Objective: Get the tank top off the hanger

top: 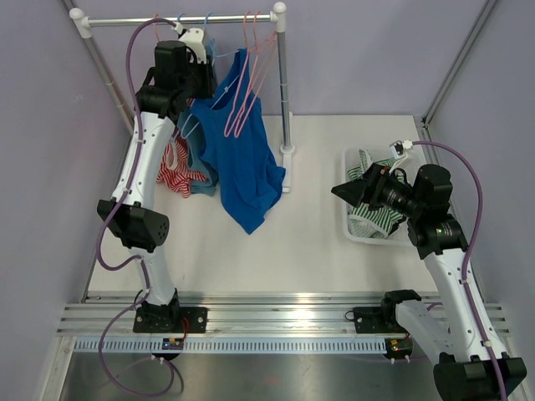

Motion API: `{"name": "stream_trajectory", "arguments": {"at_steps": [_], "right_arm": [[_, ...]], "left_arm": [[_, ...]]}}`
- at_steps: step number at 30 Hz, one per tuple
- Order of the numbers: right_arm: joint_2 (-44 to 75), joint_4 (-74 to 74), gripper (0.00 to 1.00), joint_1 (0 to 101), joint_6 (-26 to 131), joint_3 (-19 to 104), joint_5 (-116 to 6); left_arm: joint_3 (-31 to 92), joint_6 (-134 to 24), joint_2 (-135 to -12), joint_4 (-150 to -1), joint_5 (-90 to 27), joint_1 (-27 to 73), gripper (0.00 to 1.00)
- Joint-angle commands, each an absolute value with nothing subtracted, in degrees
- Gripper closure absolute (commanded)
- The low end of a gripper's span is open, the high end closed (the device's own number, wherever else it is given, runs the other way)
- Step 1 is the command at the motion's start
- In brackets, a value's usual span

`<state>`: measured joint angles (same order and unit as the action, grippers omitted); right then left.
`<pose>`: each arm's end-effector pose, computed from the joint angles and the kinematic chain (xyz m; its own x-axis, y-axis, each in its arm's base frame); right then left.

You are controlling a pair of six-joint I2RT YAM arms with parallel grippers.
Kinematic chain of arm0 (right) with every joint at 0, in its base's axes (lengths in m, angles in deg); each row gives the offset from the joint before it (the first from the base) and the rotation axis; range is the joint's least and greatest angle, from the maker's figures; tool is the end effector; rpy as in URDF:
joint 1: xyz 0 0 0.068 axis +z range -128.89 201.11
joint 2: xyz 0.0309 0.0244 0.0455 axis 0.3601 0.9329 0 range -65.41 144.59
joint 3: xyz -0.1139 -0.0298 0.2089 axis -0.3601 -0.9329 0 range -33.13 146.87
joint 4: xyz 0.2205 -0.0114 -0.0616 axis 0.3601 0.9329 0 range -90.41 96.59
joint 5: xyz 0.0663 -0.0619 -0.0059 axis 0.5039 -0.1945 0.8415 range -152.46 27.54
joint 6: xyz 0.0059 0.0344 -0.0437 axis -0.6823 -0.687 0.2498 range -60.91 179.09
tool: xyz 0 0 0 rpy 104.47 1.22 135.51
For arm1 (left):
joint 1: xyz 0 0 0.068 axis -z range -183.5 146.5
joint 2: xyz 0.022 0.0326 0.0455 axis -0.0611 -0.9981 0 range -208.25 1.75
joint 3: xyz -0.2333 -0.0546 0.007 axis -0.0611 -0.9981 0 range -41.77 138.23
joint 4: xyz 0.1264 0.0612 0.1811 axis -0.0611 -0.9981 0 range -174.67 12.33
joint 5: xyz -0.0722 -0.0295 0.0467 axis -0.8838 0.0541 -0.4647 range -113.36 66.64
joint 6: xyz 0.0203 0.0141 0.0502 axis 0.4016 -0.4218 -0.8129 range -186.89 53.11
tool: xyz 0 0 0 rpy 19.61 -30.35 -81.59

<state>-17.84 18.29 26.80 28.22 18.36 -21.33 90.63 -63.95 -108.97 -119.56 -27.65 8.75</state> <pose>0.1671 0.0421 0.3310 -0.5810 0.3305 -0.7437 -0.4769 0.6022 0.6402 0.3707 -0.0834 0.4228 -0.3515 0.0241 -0.9359 0.2626 0.9621 -0.0739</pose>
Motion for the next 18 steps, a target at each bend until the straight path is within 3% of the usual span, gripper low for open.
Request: {"name": "stream_trajectory", "arguments": {"at_steps": [1,6,18], "right_arm": [[-18.13,16.55,0.22,27.52,28.68,18.99,-20.71],[-17.78,16.29,0.22,27.7,28.77,18.99,-20.71],[-17.51,16.38,0.22,27.7,29.21,19.34,-20.53]], "left_arm": [[93.85,-62.33,-108.3,-116.69,-31.26,8.19,0.71],[93.76,-59.16,-107.24,-115.11,-32.93,8.27,1.0],[92.53,-56.43,-97.58,-113.53,-27.84,10.91,1.0]]}}
